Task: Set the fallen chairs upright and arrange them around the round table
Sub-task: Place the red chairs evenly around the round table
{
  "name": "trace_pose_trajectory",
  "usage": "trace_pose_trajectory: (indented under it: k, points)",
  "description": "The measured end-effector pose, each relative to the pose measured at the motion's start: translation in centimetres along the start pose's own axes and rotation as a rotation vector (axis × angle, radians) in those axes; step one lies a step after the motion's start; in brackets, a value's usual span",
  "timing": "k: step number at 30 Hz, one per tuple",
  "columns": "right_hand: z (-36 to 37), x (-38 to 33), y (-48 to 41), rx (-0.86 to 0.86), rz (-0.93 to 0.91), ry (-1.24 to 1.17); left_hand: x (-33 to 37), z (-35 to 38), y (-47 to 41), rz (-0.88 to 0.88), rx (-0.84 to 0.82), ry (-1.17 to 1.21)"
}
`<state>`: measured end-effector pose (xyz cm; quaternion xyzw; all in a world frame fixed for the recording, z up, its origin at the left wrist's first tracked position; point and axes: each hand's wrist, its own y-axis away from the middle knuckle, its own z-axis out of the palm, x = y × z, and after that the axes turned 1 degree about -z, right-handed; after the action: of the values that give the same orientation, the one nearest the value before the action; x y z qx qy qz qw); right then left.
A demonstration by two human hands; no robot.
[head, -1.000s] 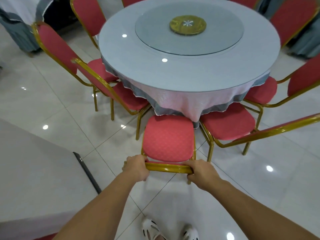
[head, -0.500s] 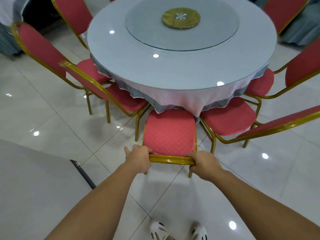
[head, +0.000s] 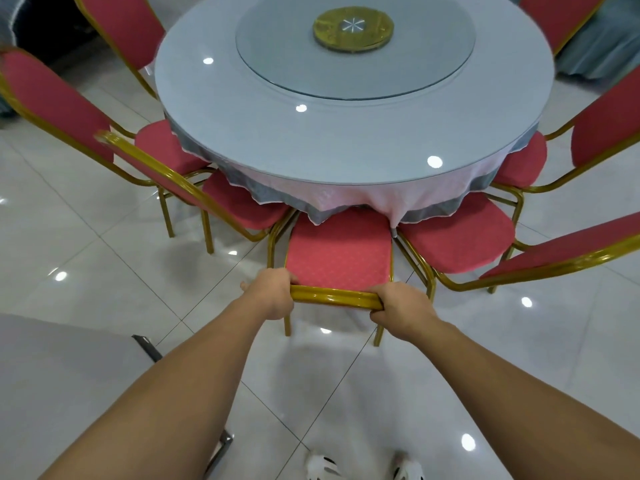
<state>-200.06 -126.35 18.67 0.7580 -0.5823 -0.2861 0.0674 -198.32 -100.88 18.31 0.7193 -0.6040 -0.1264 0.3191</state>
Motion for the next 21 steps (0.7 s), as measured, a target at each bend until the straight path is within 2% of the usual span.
trace_pose_trajectory:
  k: [21]
  points:
    - [0.43,-0.82,-1.0,-0.02,0.02,-0.016,-0.95,-0.13,-0.7,0.035,0.06,-0.058]
